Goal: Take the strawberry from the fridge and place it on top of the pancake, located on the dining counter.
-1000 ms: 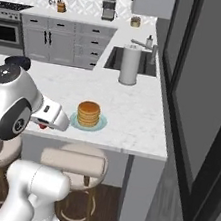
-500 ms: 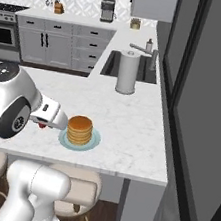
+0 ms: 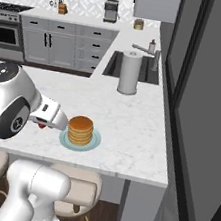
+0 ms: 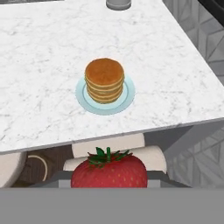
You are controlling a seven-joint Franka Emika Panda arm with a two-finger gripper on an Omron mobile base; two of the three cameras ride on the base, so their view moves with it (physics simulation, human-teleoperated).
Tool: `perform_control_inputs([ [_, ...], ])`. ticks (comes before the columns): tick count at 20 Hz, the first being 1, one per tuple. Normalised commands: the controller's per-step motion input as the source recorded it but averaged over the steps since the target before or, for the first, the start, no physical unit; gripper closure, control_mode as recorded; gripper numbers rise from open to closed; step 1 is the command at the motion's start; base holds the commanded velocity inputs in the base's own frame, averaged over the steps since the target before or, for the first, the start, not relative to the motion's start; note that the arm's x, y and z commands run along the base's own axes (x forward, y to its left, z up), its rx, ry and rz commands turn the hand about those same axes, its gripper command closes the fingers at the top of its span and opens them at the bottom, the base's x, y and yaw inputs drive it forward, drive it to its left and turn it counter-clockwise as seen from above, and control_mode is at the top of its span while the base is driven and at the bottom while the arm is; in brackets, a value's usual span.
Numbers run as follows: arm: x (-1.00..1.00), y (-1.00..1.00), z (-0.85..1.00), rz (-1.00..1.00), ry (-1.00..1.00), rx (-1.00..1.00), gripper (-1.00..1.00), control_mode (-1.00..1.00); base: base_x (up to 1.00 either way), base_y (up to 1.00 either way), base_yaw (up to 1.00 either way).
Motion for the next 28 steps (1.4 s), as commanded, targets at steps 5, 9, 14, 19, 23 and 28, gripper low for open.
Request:
perform_control_inputs([
  [5,0.36,0.0,0.0,0.05,0.0,0.0,1.0,-1.0,0.41,0.0,0.06],
  [9,1.0,0.0,0.0,0.17,0.01,0.0,1.0,-1.0,0.0,0.0,0.0],
  [14,1.0,0.0,-0.06,0.19,0.01,0.0,1.0,-1.0,0.0,0.0,0.0],
  [19,1.0,0.0,-0.54,0.1,0.16,-0.01,1.0,-1.0,0.0,0.0,0.0],
  [23,0.83,0.0,-0.78,0.04,0.2,-0.04,1.0,-1.0,0.0,0.0,0.0],
  [28,0.54,-0.07,-0.55,0.01,0.12,-0.01,1.0,-1.0,0.0,0.0,0.0],
])
